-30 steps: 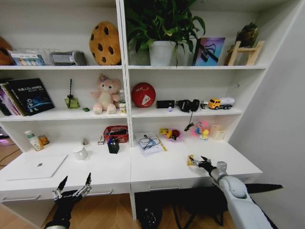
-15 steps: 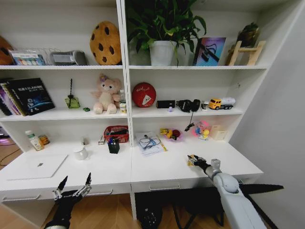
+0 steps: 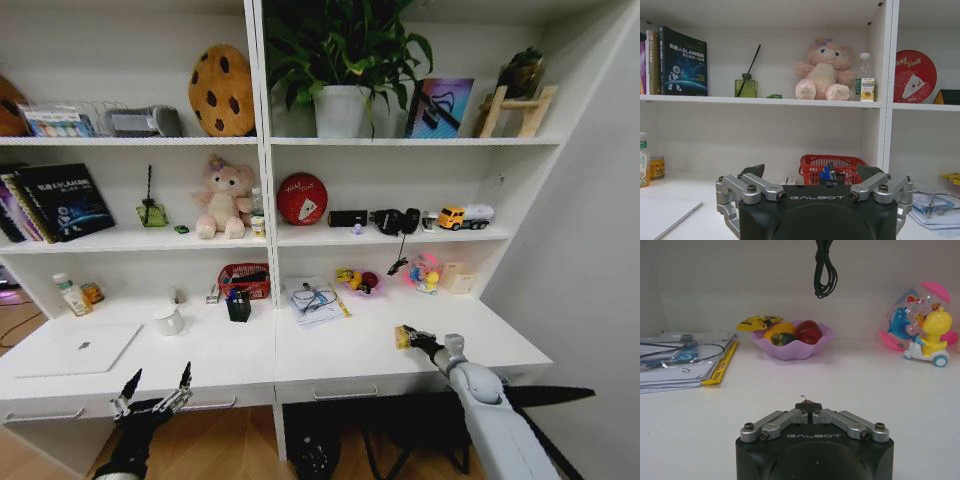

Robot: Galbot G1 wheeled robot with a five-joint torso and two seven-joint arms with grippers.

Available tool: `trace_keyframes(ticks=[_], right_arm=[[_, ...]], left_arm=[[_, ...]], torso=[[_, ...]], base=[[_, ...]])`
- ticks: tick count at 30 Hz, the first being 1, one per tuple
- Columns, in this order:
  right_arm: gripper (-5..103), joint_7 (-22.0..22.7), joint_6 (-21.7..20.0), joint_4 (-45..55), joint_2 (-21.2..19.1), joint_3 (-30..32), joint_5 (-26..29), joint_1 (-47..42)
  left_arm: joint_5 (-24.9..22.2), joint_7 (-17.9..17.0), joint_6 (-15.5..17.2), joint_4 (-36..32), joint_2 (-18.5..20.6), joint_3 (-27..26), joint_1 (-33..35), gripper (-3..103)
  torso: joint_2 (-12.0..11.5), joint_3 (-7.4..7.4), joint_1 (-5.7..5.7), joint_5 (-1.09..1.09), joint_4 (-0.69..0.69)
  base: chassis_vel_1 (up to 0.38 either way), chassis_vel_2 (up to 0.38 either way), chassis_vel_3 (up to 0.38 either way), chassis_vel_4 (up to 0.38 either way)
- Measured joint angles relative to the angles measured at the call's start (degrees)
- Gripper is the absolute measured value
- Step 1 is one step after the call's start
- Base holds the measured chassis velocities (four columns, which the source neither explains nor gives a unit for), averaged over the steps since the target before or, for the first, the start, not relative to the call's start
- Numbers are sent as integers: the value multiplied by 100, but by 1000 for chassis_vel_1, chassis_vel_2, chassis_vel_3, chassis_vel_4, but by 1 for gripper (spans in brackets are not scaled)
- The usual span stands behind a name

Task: Organize the objects on the table.

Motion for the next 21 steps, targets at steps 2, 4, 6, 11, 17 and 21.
trace_keyframes(ticks=[2,4,6,11,17,21], right_arm=[[0,1,84,57,-23,-16,-64,9],[0,-2,148,236,-85,-37,-122,40],[0,1,144,572,-115,-160,-129,225],[0,178,77,740,-68,-577,-90,734],[0,766,27,129,149,-1303,-11,1763],[0,973,48,-282,318,-1553,-119,2231]], left_arm=[[0,0,0,0,0,0,0,100],[0,0,0,0,0,0,0,100],[0,-1,0,0,0,0,0,100],[0,-1,0,0,0,0,0,100],[0,-2,0,0,-1,0,0,100],[0,-2,0,0,0,0,0,100]], torso=[[0,0,0,3,0],[0,0,0,0,-1],[0,0,0,-2,-1],[0,0,0,-3,2],[0,0,0,-1,2],[0,1,1,-2,2]], base=[[0,0,0,0],[0,0,0,0],[0,0,0,0],[0,0,0,0],[0,0,0,0],[0,0,0,0]])
